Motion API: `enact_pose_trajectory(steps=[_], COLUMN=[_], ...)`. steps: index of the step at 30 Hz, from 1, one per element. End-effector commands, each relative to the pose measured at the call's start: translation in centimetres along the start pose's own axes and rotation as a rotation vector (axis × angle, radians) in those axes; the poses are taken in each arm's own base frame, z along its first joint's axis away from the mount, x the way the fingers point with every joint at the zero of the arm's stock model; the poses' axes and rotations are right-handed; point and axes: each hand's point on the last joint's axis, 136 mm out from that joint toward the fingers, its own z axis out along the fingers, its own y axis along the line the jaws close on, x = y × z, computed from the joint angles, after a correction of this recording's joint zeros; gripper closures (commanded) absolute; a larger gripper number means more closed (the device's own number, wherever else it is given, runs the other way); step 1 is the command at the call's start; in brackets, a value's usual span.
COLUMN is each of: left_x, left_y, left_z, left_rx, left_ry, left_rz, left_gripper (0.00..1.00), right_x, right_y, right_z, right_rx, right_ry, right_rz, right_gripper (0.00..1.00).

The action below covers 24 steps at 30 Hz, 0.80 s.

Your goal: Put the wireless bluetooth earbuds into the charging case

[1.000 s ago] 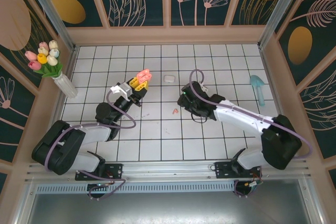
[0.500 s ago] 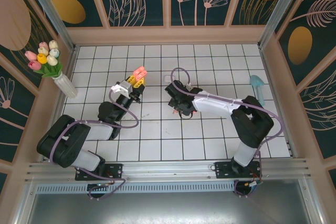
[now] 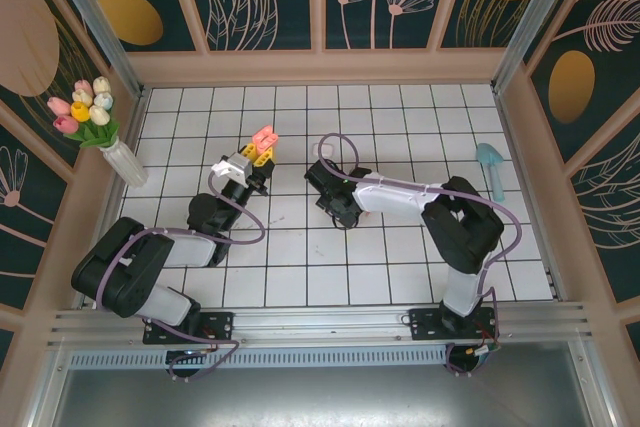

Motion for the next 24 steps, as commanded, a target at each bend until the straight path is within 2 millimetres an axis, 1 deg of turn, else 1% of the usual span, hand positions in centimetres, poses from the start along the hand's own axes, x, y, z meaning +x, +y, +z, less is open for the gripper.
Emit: enact_pose_trajectory(steps=[1,8,13,18,24], left_x=[-6.1,-6.0,-6.0,-5.9,-5.8], left_y=[-0.3,-0.2,-0.2,-0.2,-0.2], left_z=[-0.2,-0.3,-0.3,-0.2,-0.2], left_rx=[0.005,-0.002,-0.004,-0.005,-0.005], left_ry=[-0.252,-0.246,-0.247,-0.245,-0.243], left_rz=[0.033,0.034,0.034,0.03,0.028], left_gripper=[1.0,1.0,1.0,1.0,1.0], right_x=[0.7,1.4,1.1,0.6,-0.1], right_y=[0.5,0.7,0.3,0.3,0.3], right_z=[0.4,1.4,1.9,2.3,2.6], right_rx=[0.008,0.016,0.032,0.031,0.038], right_ry=[0.026,0.056,0.057,0.062,0.064], right_rz=[0.043,0.053,0.052,0.033,-0.006], right_gripper=[0.41,0.41,0.42,0.48,0.58])
